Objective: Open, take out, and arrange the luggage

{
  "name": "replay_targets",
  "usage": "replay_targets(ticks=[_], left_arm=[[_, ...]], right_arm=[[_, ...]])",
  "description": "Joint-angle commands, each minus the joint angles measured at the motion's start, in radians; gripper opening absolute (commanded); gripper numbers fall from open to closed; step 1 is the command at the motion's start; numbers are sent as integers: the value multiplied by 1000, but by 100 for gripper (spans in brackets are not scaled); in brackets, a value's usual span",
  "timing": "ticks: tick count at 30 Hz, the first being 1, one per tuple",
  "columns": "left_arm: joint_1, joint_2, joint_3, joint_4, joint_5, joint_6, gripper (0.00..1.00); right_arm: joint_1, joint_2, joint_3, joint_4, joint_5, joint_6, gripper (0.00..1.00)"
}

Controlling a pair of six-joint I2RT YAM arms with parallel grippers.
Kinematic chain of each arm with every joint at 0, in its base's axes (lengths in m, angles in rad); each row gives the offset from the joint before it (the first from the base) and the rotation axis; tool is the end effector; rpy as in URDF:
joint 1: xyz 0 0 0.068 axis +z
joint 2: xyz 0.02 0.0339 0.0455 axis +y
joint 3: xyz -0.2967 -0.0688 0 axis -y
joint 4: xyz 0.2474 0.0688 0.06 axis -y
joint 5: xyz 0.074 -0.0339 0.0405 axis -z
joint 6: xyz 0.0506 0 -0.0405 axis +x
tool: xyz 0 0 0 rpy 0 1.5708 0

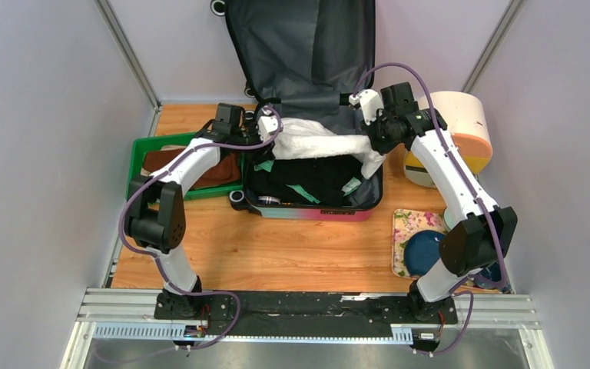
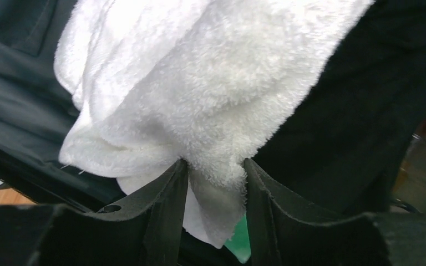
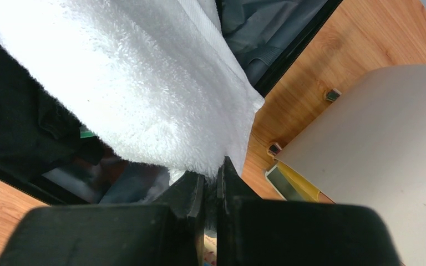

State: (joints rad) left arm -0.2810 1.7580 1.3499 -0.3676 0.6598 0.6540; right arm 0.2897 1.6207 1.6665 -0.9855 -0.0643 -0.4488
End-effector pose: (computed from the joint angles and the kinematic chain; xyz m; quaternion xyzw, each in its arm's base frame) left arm 0.3829 -0.1428 0.2821 0.5051 0.7222 -0.2256 0.4153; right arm 0.3370 0.1039 0.3806 -0.3522 0.8825 0.0058 0.3116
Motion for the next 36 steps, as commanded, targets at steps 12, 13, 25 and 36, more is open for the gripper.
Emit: replay_targets(ticks=[12, 13, 25, 36], left_arm=[[-1, 117, 136, 133, -72, -126, 12], [0, 112, 137, 145, -72, -140, 5], [212, -23, 322, 79, -16, -347, 0], [541, -156, 215, 244, -138, -511, 0]], right_arm=[[-29, -70, 10, 38, 24, 5, 0], [-29, -67, 18, 39, 24, 9, 0], [14, 28, 255, 243, -55, 101, 0], [290, 318, 587, 491, -62, 85, 0]])
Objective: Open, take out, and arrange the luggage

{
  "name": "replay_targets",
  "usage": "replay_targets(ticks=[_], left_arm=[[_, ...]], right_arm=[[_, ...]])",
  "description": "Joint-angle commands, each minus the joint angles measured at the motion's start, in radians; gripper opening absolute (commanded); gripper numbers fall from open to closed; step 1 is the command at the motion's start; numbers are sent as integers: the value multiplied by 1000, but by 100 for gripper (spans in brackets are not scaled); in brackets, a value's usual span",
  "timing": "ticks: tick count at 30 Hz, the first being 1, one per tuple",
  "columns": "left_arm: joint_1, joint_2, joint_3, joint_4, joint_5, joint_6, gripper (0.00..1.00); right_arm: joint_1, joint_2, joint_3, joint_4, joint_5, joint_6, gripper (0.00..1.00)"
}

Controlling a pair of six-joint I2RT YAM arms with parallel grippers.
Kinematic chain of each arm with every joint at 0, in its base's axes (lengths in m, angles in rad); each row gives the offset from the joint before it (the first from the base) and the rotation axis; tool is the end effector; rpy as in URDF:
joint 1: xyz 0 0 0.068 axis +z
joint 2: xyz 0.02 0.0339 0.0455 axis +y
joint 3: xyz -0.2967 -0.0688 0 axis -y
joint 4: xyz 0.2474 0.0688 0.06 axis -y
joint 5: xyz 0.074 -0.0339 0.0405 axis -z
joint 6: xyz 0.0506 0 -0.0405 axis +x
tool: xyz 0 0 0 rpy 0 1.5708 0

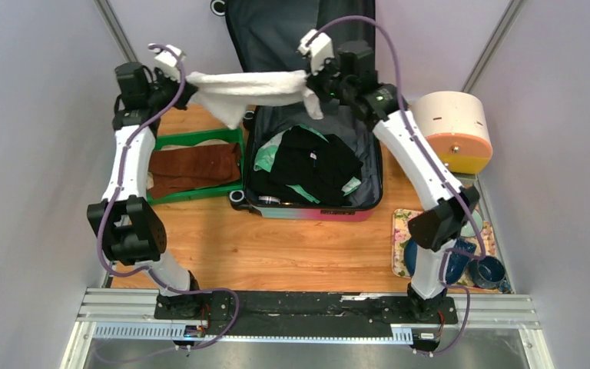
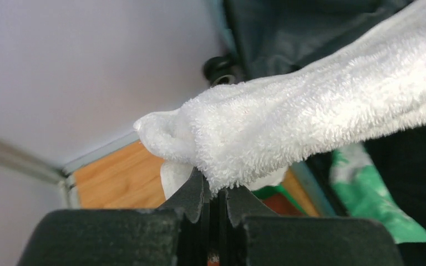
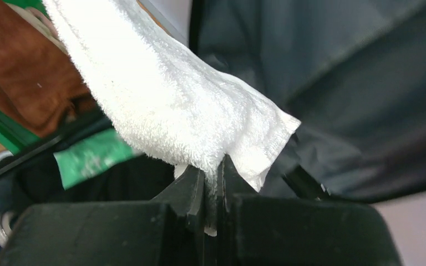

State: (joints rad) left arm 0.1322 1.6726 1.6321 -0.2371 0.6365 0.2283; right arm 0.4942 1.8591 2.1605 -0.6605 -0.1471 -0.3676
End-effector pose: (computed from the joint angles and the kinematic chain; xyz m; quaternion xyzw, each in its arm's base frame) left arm 0.4105 0.0242 0.4272 0.2247 0.7481 -0.1431 0.6077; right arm 0.3829 0.2147 0.4851 -0.3804 0.7274 0.0962 0.5630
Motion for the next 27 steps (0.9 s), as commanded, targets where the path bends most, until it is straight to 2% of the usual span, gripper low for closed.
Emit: replay_targets(ticks=[1, 5, 8, 10, 11, 12, 14, 18, 23, 27], left_arm=[[153, -83, -80, 133, -142, -95, 0], [265, -82, -106, 180, -178, -145, 0], [329, -91, -162, 212, -176, -115, 0], [371, -103, -233, 231, -157, -96, 0], [382, -106, -256, 232, -156, -90, 0], [404, -106, -299, 232, -152, -74, 0], [423, -105, -331, 232, -130, -54, 0], [446, -96, -399, 275, -116, -43, 0], [451, -67, -348, 360, -124, -84, 0], [454, -73, -340, 433, -115, -116, 0]], right_arm=[[105, 100, 108, 197, 26, 2, 0], [201, 211, 127, 416, 55, 2, 0], [253, 300, 125, 577, 47, -17, 0], [291, 362, 160, 624, 38, -45, 0], [300, 403, 157, 709, 14, -50, 0], [302, 407, 88, 764, -18, -36, 0], [305, 422, 52, 840, -61, -33, 0], [297, 451, 24, 916, -45, -11, 0], [284, 518, -14, 1198, -39, -10, 0], [276, 563, 30, 1286, -32, 30, 0]])
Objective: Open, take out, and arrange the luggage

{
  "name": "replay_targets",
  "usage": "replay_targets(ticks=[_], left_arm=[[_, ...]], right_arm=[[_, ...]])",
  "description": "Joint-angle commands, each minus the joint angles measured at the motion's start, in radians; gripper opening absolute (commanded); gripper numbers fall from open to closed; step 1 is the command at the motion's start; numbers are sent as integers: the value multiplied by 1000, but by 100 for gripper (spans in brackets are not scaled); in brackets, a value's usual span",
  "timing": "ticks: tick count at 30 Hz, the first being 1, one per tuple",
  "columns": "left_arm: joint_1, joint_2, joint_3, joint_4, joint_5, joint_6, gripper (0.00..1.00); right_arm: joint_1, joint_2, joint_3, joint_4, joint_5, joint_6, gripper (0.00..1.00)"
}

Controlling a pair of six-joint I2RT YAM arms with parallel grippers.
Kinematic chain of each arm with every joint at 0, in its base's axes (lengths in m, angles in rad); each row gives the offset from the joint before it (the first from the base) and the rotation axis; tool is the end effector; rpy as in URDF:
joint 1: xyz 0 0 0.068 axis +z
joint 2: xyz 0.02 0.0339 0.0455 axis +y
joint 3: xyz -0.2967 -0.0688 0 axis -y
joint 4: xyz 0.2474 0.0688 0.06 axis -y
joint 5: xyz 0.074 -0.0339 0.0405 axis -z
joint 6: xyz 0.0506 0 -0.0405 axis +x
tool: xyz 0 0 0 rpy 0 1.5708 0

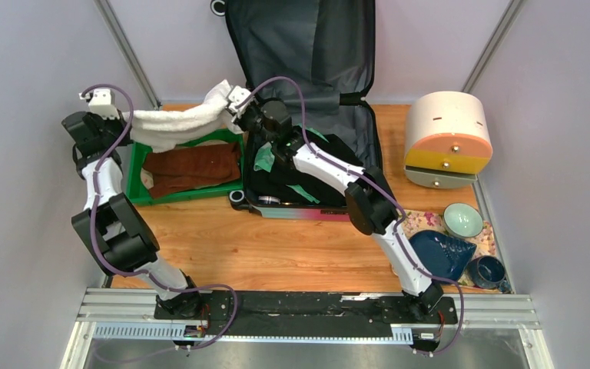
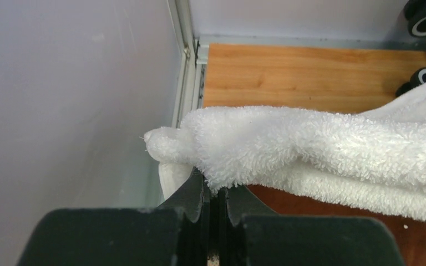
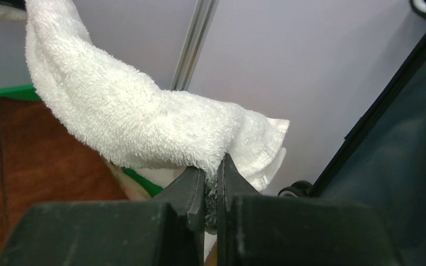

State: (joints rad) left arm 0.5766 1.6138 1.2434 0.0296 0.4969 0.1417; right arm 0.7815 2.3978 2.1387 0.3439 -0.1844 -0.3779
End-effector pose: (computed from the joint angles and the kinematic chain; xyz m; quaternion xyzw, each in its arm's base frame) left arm 0.3458 0.1961 0.3367 -0.0323 0.8037 0.0085 0.5942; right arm 0.4308 0.4406 0.3195 -0.4257 0.5264 0.2080 0.7059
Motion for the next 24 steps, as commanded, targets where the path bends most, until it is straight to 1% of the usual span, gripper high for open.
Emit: replay_targets(ticks=[1, 2, 3, 4, 5, 6, 7, 8, 9, 11, 13, 14, 15, 16, 17, 18, 19, 20, 21, 22, 23, 24], left_arm=[[11, -38, 31, 177, 23, -16, 0], [11, -54, -23, 202, 16, -4, 0], [12, -72, -57, 210, 15, 42, 0], [14, -100, -88, 204, 31, 77, 0], [12, -112, -151, 173, 48, 160, 0], [14, -121, -188, 165, 69, 200, 0], [16, -135, -226, 158, 71, 238, 0], [16, -137, -284, 129, 72, 313, 0], [14, -134, -303, 104, 69, 350, 0], [14, -121, -349, 54, 57, 425, 0], [16, -106, -361, 17, 42, 467, 0], [14, -97, -349, -64, 43, 517, 0], [16, -80, -335, -94, 42, 527, 0], [16, -71, -322, -126, 37, 536, 1], [16, -60, -280, -198, 31, 562, 3], [16, -39, -254, -236, 23, 570, 10], [16, -26, -228, -275, 23, 582, 15], [16, -17, -173, -343, 19, 593, 21], [16, 3, -144, -379, 22, 599, 33], [19, 12, -113, -413, 29, 601, 37], [19, 23, -55, -474, 32, 602, 42], [20, 40, -26, -503, 46, 599, 48]], right_arm=[[-14, 38, 47, 300, -4, 36, 0], [-13, 43, 27, 323, -12, 28, 0], [-13, 46, 14, 323, -26, 27, 0], [-14, 44, -12, 317, -64, 25, 0], [-11, 40, -58, 313, -87, 28, 0], [-11, 40, -80, 302, -114, 25, 0], [-10, 37, -97, 284, -171, 20, 0], [-8, 35, -109, 239, -200, 13, 0], [-8, 34, -131, 215, -232, 2, 0], [-7, 29, -134, 111, -315, -21, 0], [-5, 26, -131, 17, -387, -50, 0], [-5, 23, -129, -17, -411, -62, 0], [-5, 18, -128, -52, -430, -87, 0], [-5, 17, -114, -133, -469, -104, 0], [-5, 14, -105, -172, -483, -114, 1], [-5, 11, -93, -213, -497, -125, 4], [-5, 8, -62, -312, -541, -168, 8], [-5, 4, -45, -371, -567, -194, 19], [-7, -2, -33, -416, -592, -219, 25], [-5, -5, -8, -493, -628, -251, 30], [-4, -8, 1, -528, -644, -268, 44], [-4, -20, 9, -557, -658, -279, 51]])
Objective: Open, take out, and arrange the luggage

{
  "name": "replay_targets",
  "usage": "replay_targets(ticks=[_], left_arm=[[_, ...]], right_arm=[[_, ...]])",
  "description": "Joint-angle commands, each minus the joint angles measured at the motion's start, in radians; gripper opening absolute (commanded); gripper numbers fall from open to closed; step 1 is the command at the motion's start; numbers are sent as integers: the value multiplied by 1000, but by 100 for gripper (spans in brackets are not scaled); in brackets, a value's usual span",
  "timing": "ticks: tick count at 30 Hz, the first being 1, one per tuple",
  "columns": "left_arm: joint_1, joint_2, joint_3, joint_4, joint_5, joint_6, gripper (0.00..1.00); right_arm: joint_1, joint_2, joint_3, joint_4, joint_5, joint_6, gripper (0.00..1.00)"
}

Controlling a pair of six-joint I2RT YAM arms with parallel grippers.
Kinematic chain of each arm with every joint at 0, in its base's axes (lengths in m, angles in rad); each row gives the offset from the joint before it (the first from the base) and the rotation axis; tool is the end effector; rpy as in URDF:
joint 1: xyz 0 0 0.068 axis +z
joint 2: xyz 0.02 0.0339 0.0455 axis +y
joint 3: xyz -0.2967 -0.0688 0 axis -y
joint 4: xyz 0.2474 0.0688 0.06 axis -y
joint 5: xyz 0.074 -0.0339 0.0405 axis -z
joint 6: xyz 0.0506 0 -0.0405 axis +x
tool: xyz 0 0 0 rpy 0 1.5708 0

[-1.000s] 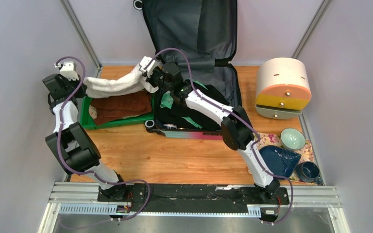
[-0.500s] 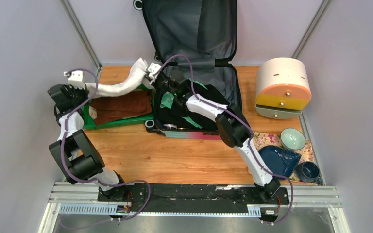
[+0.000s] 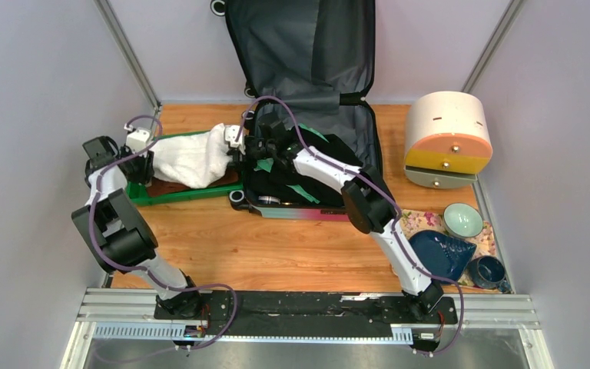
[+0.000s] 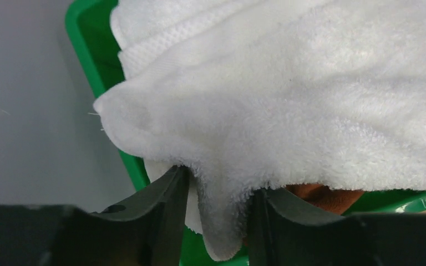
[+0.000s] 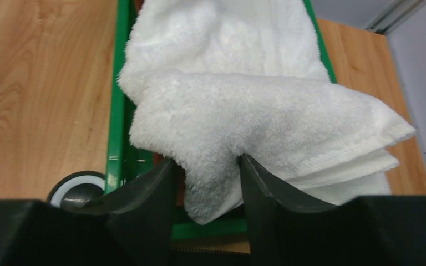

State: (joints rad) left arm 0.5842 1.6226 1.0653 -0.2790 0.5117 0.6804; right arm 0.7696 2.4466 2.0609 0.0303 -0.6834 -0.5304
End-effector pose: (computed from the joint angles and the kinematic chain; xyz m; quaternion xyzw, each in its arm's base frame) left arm 0.3108 0.1758 0.2422 0.1342 0.8975 0.0148 0.4198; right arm 0.4129 0.4445 0.2266 -0.6204 0.5000 0.3373 0.5013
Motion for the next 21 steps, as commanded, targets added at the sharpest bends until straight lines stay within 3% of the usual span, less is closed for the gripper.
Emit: replay_targets(ticks=[1, 2, 3, 5, 13, 21], left_arm=[[14, 39, 185, -227, 42, 61, 51], [13, 48, 252, -292, 50, 61, 54], [14, 63, 286, -320, 60, 58, 61], [14, 75, 379, -385, 59, 19, 63], [13, 82, 542, -492, -1, -52, 67], [5, 74, 611, -519, 154, -131, 66]], right_arm=[[10, -77, 93, -288, -165, -137, 58], [11, -86, 96, -305, -160, -149, 68], [11, -106, 97, -319, -156, -152, 71], [10, -127, 91, -351, -134, -155, 77], [1, -299, -11, -417, -84, -178, 82], [-68, -363, 25, -467, -50, 42, 82]])
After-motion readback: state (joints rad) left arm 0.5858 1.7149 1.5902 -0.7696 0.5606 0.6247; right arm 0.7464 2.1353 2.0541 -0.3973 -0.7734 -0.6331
